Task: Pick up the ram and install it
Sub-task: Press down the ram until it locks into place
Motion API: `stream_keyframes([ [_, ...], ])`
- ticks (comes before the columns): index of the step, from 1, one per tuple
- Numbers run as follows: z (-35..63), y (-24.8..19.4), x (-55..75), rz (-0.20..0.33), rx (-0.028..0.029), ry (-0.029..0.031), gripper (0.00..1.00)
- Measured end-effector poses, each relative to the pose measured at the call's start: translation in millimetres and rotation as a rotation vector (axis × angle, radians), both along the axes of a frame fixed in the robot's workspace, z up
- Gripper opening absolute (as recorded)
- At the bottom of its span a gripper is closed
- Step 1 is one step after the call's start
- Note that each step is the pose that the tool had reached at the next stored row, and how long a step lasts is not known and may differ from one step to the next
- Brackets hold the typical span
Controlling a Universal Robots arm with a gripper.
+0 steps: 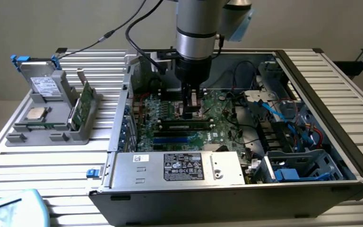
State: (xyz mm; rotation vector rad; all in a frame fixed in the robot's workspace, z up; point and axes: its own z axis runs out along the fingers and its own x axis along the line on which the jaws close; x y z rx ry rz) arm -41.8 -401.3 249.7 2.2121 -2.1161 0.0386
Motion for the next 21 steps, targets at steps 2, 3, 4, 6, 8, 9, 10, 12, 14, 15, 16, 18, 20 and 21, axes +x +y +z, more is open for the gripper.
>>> stream_keyframes([
  [2, -0.1, 0.1, 0.0, -0.032, 0.0000, 0.0000, 0.11],
  [3, -0.1, 0.1, 0.0, -0.048, 0.0001, -0.0001, 0.11],
  [4, -0.2, 0.1, 0.0, -0.065, 0.0002, -0.0001, 0.11],
  [6, -0.2, 0.0, 0.0, -0.098, 0.0001, -0.0001, 0.11],
  [8, -0.3, 0.0, 0.0, -0.135, 0.0001, -0.0001, 0.11],
  [9, -0.3, 0.0, 0.0, -0.152, 0.0001, -0.0001, 0.11],
  [10, -0.3, 0.0, 0.0, -0.172, 0.0001, -0.0001, 0.11],
  [12, -0.4, 0.0, 0.0, -0.208, 0.0001, -0.0001, 0.11],
  [14, -0.4, 0.1, 0.0, -0.244, 0.0001, -0.0001, 0.11],
  [15, -0.5, 0.0, 0.0, -0.262, 0.0001, 0.0000, 0.11],
  [16, -0.5, 0.0, 0.0, -0.280, 0.0001, 0.0000, 0.11],
  [18, -0.5, 0.0, 0.0, -0.316, 0.0000, 0.0000, 0.11],
  [20, -0.6, 0.0, 0.0, -0.353, 0.0001, 0.0000, 0.11],
  [21, -0.7, 0.0, 0.0, -0.371, 0.0001, 0.0000, 0.11],
])
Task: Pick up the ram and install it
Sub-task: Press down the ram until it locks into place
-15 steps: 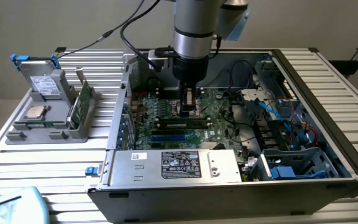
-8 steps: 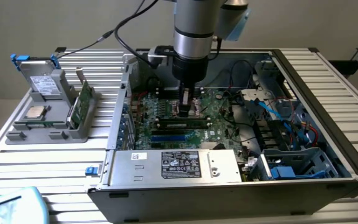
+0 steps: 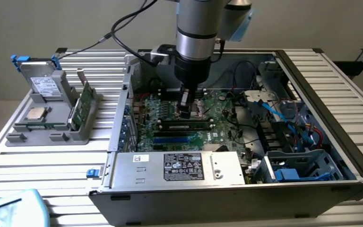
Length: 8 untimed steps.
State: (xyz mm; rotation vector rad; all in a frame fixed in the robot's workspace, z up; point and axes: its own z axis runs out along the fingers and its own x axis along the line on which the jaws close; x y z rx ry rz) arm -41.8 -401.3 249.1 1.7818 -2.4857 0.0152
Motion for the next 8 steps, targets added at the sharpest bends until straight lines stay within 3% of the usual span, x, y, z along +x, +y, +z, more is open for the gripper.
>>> stream_keyframes([
  [8, -0.4, 0.0, 0.0, -0.145, 0.0000, -0.0001, 0.11],
])
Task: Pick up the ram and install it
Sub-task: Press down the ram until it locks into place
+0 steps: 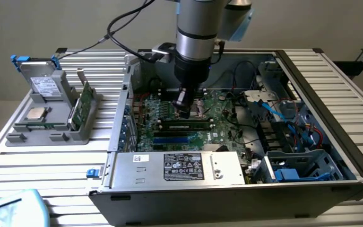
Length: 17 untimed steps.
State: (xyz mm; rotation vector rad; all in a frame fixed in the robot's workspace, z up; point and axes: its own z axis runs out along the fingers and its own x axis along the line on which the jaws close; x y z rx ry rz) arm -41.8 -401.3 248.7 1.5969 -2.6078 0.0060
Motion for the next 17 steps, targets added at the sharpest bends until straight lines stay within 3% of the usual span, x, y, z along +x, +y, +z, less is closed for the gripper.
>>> stream_keyframes([
  [17, -1.3, 0.0, 0.0, -0.310, 0.0001, 0.0000, 0.11],
])
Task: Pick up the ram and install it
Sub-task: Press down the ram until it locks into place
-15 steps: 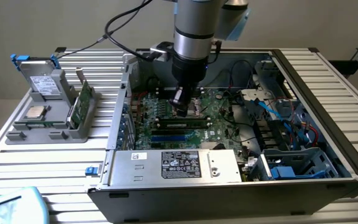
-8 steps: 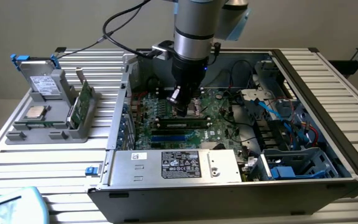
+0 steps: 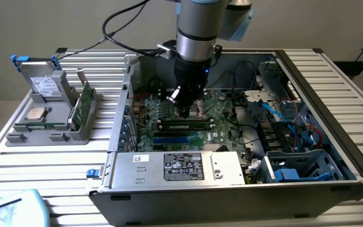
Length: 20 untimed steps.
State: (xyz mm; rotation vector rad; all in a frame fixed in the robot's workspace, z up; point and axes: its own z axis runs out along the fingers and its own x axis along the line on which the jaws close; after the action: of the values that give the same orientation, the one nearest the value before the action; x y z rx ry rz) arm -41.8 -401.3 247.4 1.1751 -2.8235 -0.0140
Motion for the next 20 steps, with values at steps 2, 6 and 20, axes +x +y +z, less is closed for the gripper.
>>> stream_keyframes([
  [2, -0.1, 0.0, 0.0, -0.035, -0.0001, 0.0000, 0.11],
  [6, -0.5, 0.0, 0.0, -0.105, 0.0000, 0.0000, 0.11],
  [20, -0.7, -1.2, 0.0, -0.243, -0.0023, -0.0027, 0.11],
])
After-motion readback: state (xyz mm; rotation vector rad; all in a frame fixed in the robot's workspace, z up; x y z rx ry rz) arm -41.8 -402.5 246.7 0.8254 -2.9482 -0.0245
